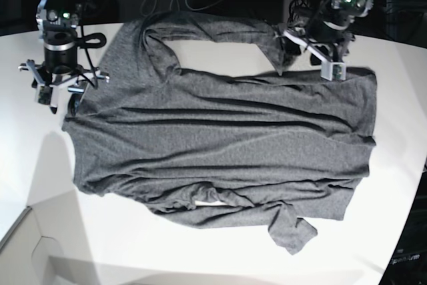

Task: Layout the t-shirt on the table in an organized manner, then fold the t-shirt properly
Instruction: 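Pull the collar-side corners apart with both grippers to straighten the shirt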

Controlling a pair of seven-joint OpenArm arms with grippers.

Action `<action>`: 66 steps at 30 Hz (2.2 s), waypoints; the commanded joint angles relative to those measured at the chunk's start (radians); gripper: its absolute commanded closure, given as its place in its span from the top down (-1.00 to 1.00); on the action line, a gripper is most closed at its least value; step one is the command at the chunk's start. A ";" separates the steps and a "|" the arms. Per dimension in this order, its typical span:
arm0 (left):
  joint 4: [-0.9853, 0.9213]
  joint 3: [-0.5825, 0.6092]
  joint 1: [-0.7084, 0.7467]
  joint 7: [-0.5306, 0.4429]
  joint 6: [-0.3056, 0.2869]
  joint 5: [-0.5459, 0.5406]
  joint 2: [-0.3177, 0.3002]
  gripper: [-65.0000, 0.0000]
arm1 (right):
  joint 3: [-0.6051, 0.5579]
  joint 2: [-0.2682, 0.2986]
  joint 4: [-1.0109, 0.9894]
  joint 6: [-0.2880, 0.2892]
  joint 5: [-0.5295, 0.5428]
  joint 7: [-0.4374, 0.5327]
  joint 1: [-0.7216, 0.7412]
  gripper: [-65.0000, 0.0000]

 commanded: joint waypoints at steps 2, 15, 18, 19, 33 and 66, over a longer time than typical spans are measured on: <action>-0.007 0.015 0.000 -0.018 -0.002 -0.004 -0.003 0.29 | 0.003 -0.003 0.020 -0.005 0.002 0.030 0.002 -0.28; -0.087 -0.001 -0.022 -0.020 -0.002 -0.005 -0.022 -1.00 | 0.007 -0.003 0.018 -0.005 0.002 0.030 -0.010 -0.28; -0.078 -0.073 -0.019 -0.020 -0.002 -0.013 -0.020 -0.97 | 0.004 -0.003 0.015 -0.005 0.002 0.030 -0.010 -0.28; -0.072 -0.100 -0.022 -0.020 -0.002 -0.013 -0.020 -1.00 | 0.001 -0.003 0.014 -0.005 0.002 0.030 -0.010 -0.28; 0.005 -0.217 0.027 -0.018 -0.002 -0.014 -0.020 -1.00 | -0.181 -0.003 -0.114 -0.003 0.003 0.030 -0.061 -0.28; -0.153 -0.510 -0.036 -0.018 -0.003 -0.014 0.057 -0.98 | -0.226 0.027 -0.430 -0.003 0.000 0.032 0.057 -0.28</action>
